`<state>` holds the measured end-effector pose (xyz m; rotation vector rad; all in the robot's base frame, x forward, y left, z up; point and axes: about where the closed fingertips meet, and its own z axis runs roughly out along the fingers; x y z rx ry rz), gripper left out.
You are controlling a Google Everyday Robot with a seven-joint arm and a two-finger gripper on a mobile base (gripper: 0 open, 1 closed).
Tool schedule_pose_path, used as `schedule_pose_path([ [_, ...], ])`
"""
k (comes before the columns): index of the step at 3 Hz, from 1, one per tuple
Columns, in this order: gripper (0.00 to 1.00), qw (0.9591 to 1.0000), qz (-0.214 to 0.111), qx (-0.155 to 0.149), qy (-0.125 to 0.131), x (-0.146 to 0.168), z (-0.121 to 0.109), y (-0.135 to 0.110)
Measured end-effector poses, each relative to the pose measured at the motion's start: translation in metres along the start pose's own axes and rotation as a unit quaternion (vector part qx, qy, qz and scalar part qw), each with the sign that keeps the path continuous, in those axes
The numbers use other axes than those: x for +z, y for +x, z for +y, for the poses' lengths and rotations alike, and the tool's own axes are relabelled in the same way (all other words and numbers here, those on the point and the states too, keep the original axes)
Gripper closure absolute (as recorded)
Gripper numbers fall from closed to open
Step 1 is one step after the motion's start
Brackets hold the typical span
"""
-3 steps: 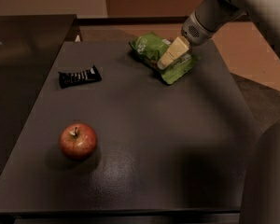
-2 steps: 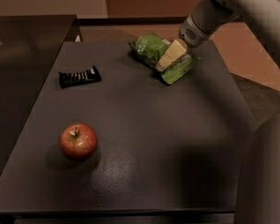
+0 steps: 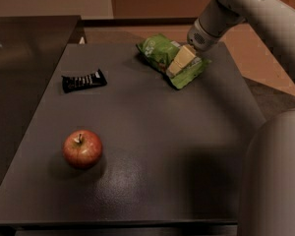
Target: Move green rice chip bag near apple
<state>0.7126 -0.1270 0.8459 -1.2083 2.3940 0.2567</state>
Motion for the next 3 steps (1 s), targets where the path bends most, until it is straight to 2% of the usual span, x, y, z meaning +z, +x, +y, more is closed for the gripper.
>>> schedule_pose_path([
  [2,0.65,0.9999,0.008,-0.012,0.008,-0.006,0.001,0.001],
  [3,0.88,0.9995,0.001,-0.031,0.01,-0.022,0.014,-0.003],
])
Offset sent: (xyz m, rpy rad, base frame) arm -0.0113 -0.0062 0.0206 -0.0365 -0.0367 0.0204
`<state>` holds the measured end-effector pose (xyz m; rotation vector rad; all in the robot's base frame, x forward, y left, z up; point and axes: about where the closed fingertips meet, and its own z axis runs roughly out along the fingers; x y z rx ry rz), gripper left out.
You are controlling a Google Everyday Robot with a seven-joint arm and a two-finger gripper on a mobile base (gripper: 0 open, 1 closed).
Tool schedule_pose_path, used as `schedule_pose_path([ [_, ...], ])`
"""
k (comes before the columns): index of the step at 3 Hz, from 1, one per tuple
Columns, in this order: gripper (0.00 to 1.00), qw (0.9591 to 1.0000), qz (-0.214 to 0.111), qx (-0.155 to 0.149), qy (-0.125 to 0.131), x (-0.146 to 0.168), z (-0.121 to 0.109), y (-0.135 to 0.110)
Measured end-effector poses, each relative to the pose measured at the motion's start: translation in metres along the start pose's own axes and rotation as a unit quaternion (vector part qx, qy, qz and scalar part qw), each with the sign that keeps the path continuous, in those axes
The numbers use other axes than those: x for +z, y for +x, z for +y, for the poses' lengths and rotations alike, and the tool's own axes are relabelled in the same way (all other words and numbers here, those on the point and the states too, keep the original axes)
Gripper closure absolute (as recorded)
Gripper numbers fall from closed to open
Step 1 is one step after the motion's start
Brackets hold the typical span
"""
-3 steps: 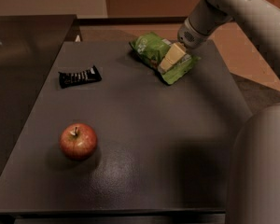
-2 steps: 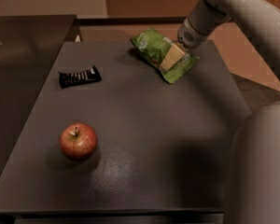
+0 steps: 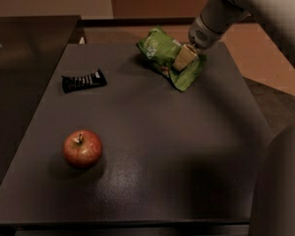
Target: Move green rice chip bag near apple
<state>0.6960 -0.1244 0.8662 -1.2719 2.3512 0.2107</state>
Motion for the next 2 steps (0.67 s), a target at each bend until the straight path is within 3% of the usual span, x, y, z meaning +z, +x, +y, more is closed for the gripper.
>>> schedule_pose_path([
  [1,1.0,0.9996,-0.006,-0.026,-0.002,-0.018,0.018,-0.004],
  [2,1.0,0.9982,-0.014,-0.057,-0.014,-0.039,0.04,-0.012],
])
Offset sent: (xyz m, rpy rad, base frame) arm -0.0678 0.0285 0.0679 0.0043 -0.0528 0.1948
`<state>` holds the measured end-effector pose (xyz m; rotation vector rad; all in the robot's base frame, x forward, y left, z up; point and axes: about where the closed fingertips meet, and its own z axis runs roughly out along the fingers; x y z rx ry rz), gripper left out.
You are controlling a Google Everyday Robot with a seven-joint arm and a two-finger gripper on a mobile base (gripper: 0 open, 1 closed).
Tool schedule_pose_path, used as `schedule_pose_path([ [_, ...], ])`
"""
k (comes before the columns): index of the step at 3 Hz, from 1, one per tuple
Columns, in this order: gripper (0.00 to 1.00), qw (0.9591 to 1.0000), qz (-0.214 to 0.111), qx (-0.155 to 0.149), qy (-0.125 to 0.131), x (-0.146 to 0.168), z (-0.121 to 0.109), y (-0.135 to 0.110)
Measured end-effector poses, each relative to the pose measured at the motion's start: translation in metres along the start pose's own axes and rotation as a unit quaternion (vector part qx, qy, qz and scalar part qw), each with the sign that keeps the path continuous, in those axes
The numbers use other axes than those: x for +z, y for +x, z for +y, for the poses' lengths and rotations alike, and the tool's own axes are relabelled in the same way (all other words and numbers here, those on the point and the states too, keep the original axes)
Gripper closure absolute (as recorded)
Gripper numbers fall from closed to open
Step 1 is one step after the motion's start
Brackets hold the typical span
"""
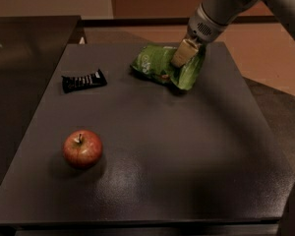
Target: Move green rice chip bag near apple
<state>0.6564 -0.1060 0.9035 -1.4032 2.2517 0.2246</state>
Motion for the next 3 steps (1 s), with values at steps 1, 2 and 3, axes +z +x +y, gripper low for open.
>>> schedule_pose_path([
  [1,1.0,0.9991,-0.007,-0.021,-0.035,-0.012,0.027,-0.02],
  [2,1.0,0.9958,-0.016,-0.039,-0.081,-0.019,0.056,-0.038],
  [3,1.0,0.9899,-0.035,-0.05,-0.128,-0.026,0.083,-0.056],
])
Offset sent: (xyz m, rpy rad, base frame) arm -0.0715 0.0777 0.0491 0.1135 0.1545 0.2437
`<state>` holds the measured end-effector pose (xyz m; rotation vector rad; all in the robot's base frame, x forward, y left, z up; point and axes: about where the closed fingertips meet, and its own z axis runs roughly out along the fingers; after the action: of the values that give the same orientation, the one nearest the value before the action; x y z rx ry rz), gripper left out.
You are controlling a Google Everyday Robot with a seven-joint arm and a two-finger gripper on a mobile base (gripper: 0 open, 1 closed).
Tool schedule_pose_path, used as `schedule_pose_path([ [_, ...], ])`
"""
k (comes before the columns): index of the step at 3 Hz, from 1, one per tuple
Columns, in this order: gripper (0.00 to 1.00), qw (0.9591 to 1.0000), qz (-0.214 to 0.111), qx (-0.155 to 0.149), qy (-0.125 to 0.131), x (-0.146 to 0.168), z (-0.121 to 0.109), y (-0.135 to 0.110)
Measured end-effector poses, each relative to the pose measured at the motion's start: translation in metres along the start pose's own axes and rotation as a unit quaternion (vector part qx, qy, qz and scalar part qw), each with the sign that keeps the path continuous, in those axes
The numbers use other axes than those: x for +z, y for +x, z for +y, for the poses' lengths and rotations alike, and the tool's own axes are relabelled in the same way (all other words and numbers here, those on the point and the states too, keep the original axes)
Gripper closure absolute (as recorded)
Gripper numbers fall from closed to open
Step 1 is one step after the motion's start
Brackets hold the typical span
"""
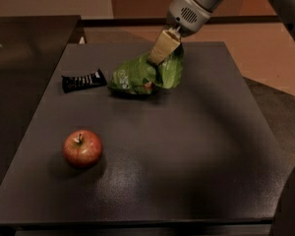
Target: Move green rice chip bag near apple
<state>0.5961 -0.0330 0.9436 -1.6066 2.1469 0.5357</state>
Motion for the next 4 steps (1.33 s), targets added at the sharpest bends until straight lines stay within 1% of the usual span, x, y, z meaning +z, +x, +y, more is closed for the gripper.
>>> schedule_pose_path([
  [1,1.0,0.9992,-0.02,-0.009,-0.034,0.003,0.021,-0.017],
  [2,1.0,0.9974,-0.036,-0.022,-0.059,0.009,0.041,-0.035],
  [3,1.0,0.996,-0.046,-0.033,-0.068,0.02,0.058,-0.047],
  [4,1.0,0.9949,-0.058,-0.034,-0.075,0.03,0.071,-0.052],
])
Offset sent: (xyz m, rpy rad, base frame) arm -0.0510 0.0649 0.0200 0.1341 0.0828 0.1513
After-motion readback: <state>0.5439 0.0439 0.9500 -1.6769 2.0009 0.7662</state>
